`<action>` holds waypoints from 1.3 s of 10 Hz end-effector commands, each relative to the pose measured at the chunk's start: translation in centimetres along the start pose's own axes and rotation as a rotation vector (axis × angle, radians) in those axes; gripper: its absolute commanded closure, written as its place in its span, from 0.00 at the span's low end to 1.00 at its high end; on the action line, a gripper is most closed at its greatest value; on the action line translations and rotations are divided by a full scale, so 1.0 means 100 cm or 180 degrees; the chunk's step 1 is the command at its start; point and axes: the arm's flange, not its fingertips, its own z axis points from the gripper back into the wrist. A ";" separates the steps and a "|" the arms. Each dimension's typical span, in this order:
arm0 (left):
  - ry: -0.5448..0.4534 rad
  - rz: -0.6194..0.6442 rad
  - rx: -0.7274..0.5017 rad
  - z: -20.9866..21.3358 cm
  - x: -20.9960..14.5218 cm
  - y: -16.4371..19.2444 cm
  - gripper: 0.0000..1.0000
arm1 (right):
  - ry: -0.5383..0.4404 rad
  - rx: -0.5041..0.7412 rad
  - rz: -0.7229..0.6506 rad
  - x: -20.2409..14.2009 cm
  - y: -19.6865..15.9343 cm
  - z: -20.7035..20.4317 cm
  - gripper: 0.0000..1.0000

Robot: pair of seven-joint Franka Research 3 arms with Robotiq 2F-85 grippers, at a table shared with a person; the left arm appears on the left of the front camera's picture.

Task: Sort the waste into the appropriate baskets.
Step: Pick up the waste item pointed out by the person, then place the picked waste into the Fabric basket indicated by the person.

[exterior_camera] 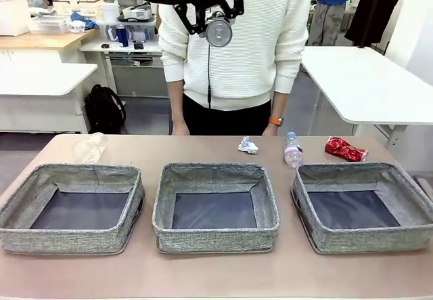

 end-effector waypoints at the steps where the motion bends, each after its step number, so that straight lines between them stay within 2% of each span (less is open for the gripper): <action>1: 0.0006 -0.0036 -0.0010 0.001 -0.007 -0.005 0.66 | -0.0032 0.0078 0.0080 0.002 0.000 -0.001 0.00; 13: 0.0006 -0.0036 -0.0010 0.001 -0.007 -0.005 0.66 | -0.0032 0.0078 0.0080 0.002 0.000 -0.001 0.00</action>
